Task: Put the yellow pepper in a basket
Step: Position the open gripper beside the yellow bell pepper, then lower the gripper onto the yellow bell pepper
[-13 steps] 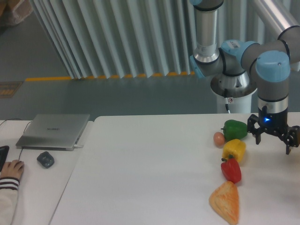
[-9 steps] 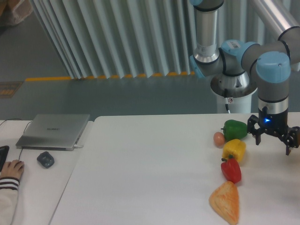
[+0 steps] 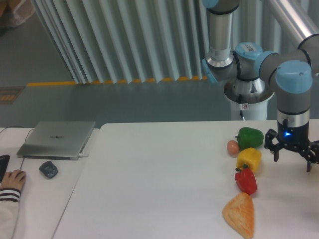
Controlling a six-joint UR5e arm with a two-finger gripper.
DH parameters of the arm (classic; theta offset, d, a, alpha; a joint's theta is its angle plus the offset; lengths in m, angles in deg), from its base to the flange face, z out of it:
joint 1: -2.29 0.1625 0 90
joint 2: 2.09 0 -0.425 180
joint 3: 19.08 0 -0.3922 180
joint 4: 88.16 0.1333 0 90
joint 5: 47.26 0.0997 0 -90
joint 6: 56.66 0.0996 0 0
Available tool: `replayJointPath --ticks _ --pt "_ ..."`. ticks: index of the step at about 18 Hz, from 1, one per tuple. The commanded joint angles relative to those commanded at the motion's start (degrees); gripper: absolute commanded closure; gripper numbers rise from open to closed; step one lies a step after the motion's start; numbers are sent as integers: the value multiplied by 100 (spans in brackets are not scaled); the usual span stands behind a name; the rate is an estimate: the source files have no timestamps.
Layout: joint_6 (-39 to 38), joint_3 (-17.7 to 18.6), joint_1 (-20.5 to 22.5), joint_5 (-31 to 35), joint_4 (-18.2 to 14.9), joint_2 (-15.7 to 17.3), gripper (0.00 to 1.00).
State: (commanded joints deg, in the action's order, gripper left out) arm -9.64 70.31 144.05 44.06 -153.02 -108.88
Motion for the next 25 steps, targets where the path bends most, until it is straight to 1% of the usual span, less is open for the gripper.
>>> replayJointPath --ticks 3,4,5,6,7,11,13,14,15,16,17,19,21,22,24,25 --pt "-105 26 -26 -9 9 -44 0" --pt "-157 79 -35 -17 61 -44 0" --pt "-193 97 -44 -17 279 -53 0" --pt "-184 227 -53 -17 455 -35 0" --pt "-167 290 -53 0 483 -44 0" --pt "-368 264 -149 62 501 -88 0" --pt "-527 220 -263 88 492 -210 0" --pt "-510 220 -333 227 483 -263 0" --pt "-475 220 -377 542 449 -281 0" --pt "-527 211 -517 797 422 -255 0" --pt "-527 272 -623 817 317 -194 0" --pt "-553 343 -694 809 10 -62 0" --pt "-606 343 -904 791 -192 -62 0" --pt "-667 352 -940 774 -315 -62 0" --pt "-694 387 -967 642 -439 -53 0" --pt "-677 483 -1028 624 -474 -35 0"
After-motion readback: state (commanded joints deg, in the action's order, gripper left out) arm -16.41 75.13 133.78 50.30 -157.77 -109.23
